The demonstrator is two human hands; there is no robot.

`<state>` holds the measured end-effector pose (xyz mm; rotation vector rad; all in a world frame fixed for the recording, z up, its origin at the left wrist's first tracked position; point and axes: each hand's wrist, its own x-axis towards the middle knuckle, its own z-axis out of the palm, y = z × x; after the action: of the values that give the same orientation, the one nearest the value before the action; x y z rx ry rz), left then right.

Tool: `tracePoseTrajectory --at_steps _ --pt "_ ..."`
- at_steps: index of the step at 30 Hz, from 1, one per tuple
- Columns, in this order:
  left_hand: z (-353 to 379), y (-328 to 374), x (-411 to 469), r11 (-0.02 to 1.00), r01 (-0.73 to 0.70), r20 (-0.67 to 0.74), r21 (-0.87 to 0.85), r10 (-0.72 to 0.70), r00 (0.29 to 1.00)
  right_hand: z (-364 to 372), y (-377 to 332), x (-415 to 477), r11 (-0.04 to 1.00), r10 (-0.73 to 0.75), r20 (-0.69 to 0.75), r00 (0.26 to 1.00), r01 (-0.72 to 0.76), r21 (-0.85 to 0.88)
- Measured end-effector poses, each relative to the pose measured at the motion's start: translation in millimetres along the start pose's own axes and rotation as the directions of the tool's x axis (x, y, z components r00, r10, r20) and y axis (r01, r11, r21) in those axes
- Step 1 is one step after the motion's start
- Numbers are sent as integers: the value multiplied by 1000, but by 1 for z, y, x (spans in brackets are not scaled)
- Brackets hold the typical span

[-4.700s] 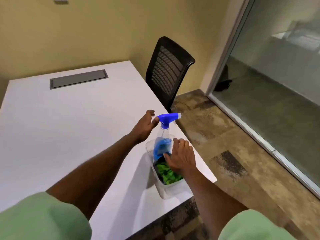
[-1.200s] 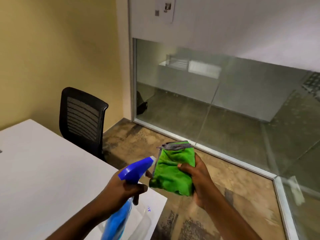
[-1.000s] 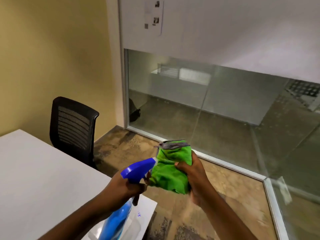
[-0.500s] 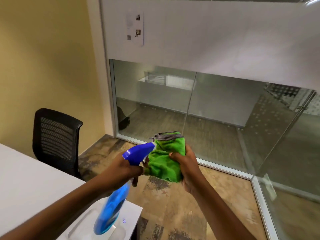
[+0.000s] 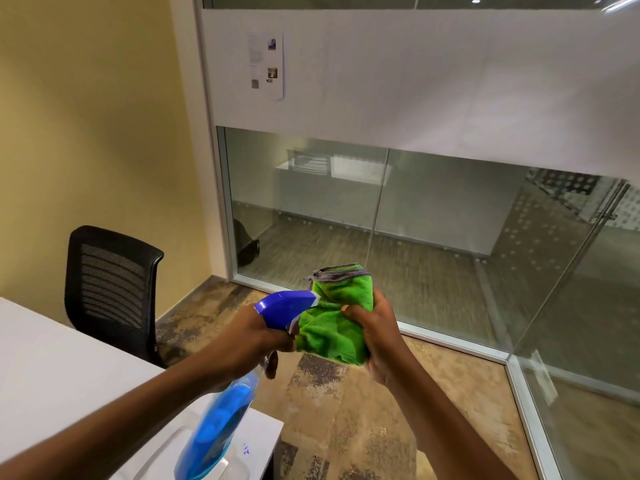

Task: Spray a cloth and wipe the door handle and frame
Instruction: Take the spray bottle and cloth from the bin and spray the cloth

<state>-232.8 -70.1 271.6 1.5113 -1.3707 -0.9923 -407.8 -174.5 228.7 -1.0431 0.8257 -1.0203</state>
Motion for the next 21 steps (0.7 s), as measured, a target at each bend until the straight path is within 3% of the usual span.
tracePoseTrajectory --at_steps 5,9,16,21 --pt "2 0 0 999 -9 46 44 7 999 0 5 2 1000 4 -12 1000 -4 -2" --pt "1 -4 5 999 14 -1 36 -14 1000 0 7 0 1000 8 -2 1000 -8 21" --pt "1 -11 4 996 26 40 82 -30 999 -3 10 -1 982 56 59 997 -66 179" --pt "0 -12 5 998 15 14 65 -16 1000 -3 16 -2 977 61 79 995 -76 197"
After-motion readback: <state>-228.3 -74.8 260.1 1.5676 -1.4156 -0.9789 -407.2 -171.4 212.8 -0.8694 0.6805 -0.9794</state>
